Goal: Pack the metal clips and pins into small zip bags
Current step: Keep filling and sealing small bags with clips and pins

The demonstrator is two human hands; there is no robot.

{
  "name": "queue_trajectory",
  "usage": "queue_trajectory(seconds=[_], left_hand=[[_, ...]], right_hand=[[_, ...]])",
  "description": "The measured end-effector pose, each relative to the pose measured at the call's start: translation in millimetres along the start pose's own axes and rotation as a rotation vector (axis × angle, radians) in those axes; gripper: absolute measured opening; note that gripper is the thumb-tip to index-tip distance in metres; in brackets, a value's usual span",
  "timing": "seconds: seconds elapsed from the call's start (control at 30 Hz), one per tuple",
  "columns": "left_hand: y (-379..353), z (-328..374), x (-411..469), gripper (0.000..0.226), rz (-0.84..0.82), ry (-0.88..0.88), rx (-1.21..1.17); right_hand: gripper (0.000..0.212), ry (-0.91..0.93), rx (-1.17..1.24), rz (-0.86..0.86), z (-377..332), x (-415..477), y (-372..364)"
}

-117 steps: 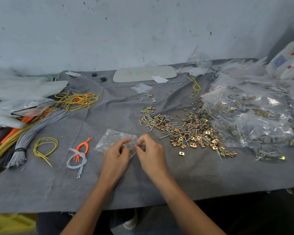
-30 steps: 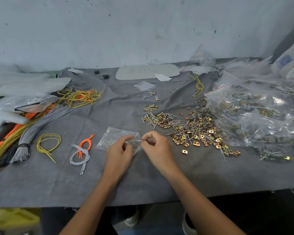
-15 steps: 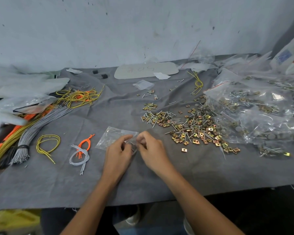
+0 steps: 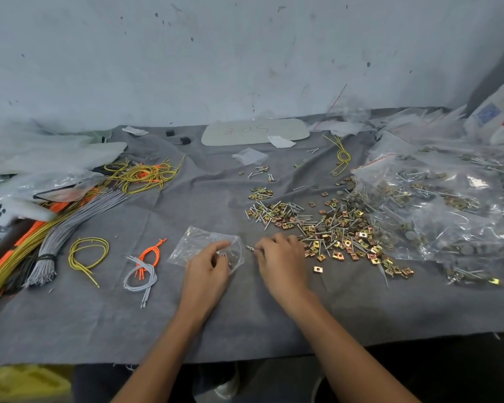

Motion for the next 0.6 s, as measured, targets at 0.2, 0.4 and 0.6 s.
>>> queue_trajectory(seconds=[0.2,0.4,0.6], left_hand=[[2.0,1.6,-0.3,0.048,0.002,0.011,0.006],[0.2,1.5,-1.6,0.043,0.001,-0.009,0.013],[-0.5,2.0,-0.3,0.046,-0.013,-0.029,0.025]], right_hand=[[0.009,0.023,0.100,0.036,-1.1,-3.5,5.1],[0.017,0.138,0.269,0.035,-16.4,-9.4,10.5],[0.023,0.272,0.237,-0.056,-32.4,-13.5,3.7]])
Point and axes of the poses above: each hand's wrist, its own x-axis towards the middle knuckle, its own y-axis out of the back of the hand, z = x × y, the point moved 9 cm from there along x, towards the middle knuckle, and after that the axes turned 2 degrees about -x, right-handed, at the moved point
